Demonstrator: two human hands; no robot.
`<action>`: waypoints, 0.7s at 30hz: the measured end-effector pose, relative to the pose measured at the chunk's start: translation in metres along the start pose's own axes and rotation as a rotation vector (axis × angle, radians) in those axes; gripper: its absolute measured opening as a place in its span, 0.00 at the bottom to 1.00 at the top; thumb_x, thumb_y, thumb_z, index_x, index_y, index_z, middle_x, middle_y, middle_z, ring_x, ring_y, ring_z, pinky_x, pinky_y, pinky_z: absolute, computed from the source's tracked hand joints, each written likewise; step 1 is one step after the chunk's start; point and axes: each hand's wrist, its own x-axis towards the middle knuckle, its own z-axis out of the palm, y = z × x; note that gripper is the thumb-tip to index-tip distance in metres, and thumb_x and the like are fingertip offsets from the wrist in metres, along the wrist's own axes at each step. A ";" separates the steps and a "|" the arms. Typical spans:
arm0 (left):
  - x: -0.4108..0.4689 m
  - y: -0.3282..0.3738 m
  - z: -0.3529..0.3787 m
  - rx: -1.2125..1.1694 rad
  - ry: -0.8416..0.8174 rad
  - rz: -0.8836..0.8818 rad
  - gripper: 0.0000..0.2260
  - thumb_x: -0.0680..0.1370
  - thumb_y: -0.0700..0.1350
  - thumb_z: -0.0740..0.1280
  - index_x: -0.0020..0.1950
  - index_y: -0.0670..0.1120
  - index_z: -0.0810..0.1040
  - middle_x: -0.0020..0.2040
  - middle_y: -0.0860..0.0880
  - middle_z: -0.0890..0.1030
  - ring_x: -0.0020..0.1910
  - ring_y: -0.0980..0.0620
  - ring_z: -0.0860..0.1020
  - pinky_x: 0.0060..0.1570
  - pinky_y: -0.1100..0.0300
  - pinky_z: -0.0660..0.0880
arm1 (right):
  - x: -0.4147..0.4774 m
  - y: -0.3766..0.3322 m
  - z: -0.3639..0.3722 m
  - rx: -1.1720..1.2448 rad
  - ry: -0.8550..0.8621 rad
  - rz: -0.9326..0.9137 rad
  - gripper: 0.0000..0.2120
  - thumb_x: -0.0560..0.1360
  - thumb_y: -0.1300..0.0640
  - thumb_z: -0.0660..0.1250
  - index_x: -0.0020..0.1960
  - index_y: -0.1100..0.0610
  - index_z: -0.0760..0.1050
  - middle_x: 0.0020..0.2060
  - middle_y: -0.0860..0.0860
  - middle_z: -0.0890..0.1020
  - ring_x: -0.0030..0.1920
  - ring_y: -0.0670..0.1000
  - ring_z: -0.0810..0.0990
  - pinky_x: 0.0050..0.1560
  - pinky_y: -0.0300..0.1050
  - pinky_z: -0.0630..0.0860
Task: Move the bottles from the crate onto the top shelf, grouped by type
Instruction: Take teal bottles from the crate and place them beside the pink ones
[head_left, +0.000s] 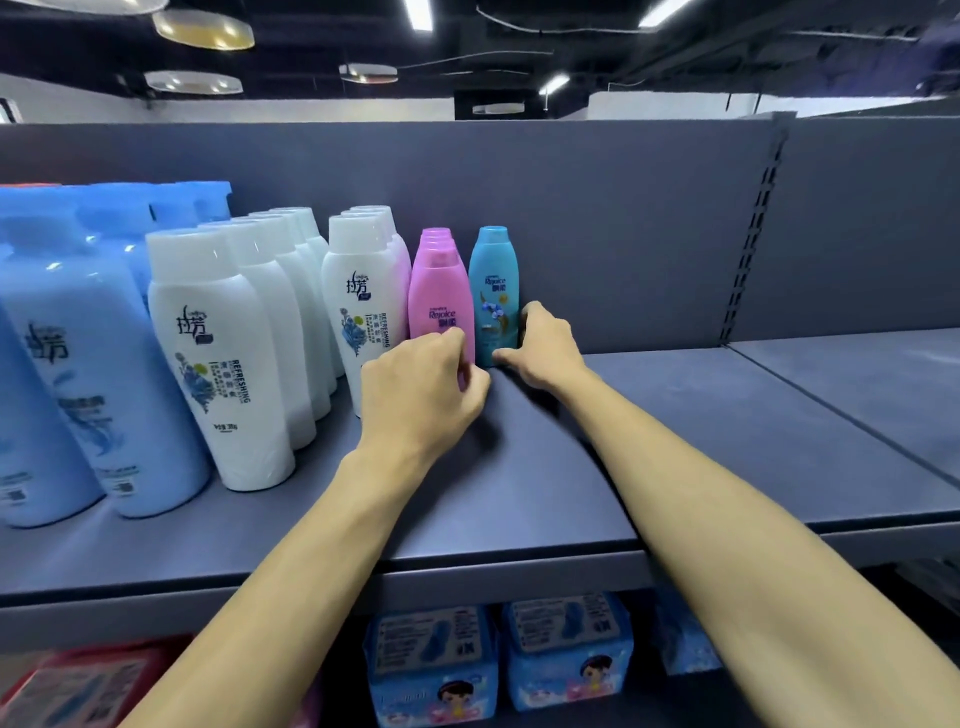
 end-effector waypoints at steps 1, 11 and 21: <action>0.000 0.000 0.000 0.000 0.004 -0.002 0.08 0.72 0.51 0.64 0.38 0.47 0.72 0.35 0.51 0.78 0.38 0.45 0.77 0.36 0.54 0.73 | 0.001 0.001 0.001 0.013 0.015 0.008 0.23 0.71 0.55 0.76 0.59 0.59 0.69 0.56 0.56 0.80 0.55 0.59 0.79 0.57 0.55 0.77; -0.001 -0.001 -0.001 -0.022 -0.008 -0.001 0.08 0.72 0.51 0.63 0.40 0.47 0.72 0.37 0.50 0.78 0.39 0.44 0.76 0.38 0.51 0.75 | -0.014 -0.009 -0.001 -0.076 0.064 0.036 0.26 0.69 0.54 0.77 0.56 0.58 0.64 0.56 0.57 0.76 0.56 0.60 0.77 0.46 0.49 0.71; -0.009 0.000 -0.008 -0.066 -0.040 0.025 0.08 0.73 0.51 0.64 0.41 0.47 0.72 0.39 0.49 0.79 0.39 0.43 0.77 0.34 0.57 0.65 | -0.111 -0.035 -0.045 -0.236 -0.014 -0.089 0.18 0.73 0.55 0.71 0.60 0.58 0.72 0.56 0.53 0.79 0.56 0.55 0.77 0.57 0.52 0.76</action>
